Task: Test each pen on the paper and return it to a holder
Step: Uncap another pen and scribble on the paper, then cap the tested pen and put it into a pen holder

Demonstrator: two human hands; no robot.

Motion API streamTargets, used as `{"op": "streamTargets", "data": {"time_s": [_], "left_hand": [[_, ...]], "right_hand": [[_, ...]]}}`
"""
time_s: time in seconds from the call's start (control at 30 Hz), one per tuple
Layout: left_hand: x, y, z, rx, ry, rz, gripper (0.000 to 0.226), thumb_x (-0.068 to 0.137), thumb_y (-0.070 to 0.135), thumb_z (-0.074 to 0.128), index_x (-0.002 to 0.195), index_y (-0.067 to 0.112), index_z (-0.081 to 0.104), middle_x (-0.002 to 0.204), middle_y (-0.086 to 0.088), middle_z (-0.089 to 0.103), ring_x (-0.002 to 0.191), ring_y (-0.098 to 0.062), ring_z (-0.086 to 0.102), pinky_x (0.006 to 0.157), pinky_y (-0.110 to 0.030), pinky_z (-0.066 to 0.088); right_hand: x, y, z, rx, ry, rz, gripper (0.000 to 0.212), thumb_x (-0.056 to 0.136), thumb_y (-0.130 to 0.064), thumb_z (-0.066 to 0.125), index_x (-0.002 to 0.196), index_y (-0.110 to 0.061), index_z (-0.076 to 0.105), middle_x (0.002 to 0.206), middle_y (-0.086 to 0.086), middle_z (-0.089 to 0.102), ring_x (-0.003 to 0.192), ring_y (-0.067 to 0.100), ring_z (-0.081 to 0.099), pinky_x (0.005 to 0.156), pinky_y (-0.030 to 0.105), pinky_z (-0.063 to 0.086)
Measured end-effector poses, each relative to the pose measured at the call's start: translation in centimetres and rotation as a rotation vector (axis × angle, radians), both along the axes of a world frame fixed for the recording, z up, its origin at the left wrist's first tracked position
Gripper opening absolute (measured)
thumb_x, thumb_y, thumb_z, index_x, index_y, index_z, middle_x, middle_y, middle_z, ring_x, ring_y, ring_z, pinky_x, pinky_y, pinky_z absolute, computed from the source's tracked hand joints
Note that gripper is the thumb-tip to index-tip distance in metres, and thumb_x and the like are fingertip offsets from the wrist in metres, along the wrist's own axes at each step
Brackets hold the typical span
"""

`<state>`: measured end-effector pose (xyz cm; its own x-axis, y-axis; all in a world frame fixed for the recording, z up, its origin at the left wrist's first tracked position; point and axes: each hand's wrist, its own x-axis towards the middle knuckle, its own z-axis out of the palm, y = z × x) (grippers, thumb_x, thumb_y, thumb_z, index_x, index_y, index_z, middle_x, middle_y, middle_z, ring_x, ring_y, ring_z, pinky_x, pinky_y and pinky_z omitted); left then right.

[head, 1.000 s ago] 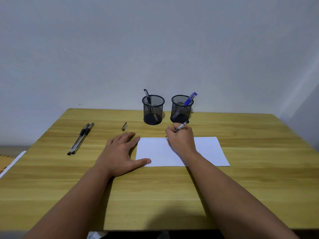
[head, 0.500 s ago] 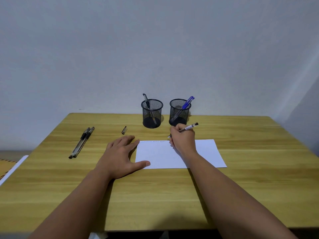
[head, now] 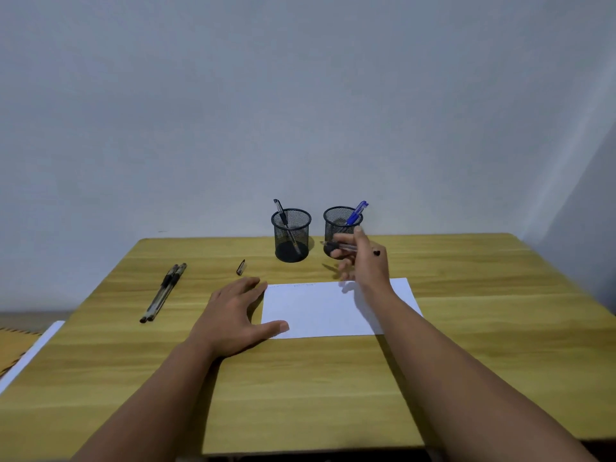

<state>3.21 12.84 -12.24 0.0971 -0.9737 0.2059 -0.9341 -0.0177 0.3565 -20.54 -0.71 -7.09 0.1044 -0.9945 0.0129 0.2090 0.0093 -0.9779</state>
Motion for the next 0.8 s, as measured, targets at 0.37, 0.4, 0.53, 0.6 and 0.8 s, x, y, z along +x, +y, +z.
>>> {"op": "streamTargets", "data": {"time_s": [0.37,0.4,0.53,0.6,0.8], "left_hand": [[1.3,-3.9,2.1,-0.179,0.147,0.307,0.044,0.098,0.044,0.058,0.137,0.025,0.062,0.132,-0.002,0.057,0.121,-0.024,0.055,0.09,-0.044,0.053],[1.4,-4.5,2.2,-0.139,0.116,0.321,0.043,0.099,0.044,0.057,0.137,0.025,0.062,0.133,-0.003,0.056,0.122,-0.026,0.053,0.09,-0.044,0.053],[1.8,-5.9,2.7,-0.002,-0.003,0.358,0.034,0.099,0.042,0.055,0.128,0.029,0.068,0.128,-0.002,0.06,0.119,-0.027,0.055,0.082,-0.041,0.052],[1.8,-6.2,2.4,0.007,-0.068,0.363,0.026,0.099,0.036,0.057,0.119,0.03,0.073,0.121,-0.001,0.062,0.115,-0.026,0.056,0.074,-0.037,0.05],[2.1,-5.9,2.8,-0.029,-0.016,0.398,0.016,0.095,0.014,0.058,0.102,0.021,0.07,0.105,-0.006,0.068,0.095,-0.031,0.062,0.068,-0.038,0.051]], "right_hand": [[-4.3,-1.4,1.9,-0.017,0.012,-0.048,0.006,0.096,-0.023,0.081,0.095,-0.018,0.079,0.091,0.005,0.085,0.053,0.007,0.058,0.044,0.02,0.047],[-4.4,-1.4,1.7,-0.014,0.036,-0.035,0.004,0.097,-0.02,0.08,0.095,-0.017,0.079,0.092,0.005,0.085,0.054,0.007,0.059,0.044,0.02,0.047],[-4.2,-1.4,0.6,-0.017,0.111,0.03,0.005,0.098,-0.01,0.076,0.093,-0.01,0.078,0.092,0.009,0.084,0.052,0.011,0.06,0.045,0.021,0.047],[-3.9,-1.3,0.1,-0.027,0.116,0.051,0.003,0.099,-0.007,0.075,0.096,-0.006,0.077,0.086,0.006,0.083,0.05,0.01,0.059,0.044,0.021,0.046],[-3.3,-0.9,-0.8,-0.047,0.138,0.095,0.004,0.099,-0.003,0.075,0.099,-0.006,0.077,0.083,0.004,0.082,0.047,0.007,0.06,0.043,0.019,0.047]]}}
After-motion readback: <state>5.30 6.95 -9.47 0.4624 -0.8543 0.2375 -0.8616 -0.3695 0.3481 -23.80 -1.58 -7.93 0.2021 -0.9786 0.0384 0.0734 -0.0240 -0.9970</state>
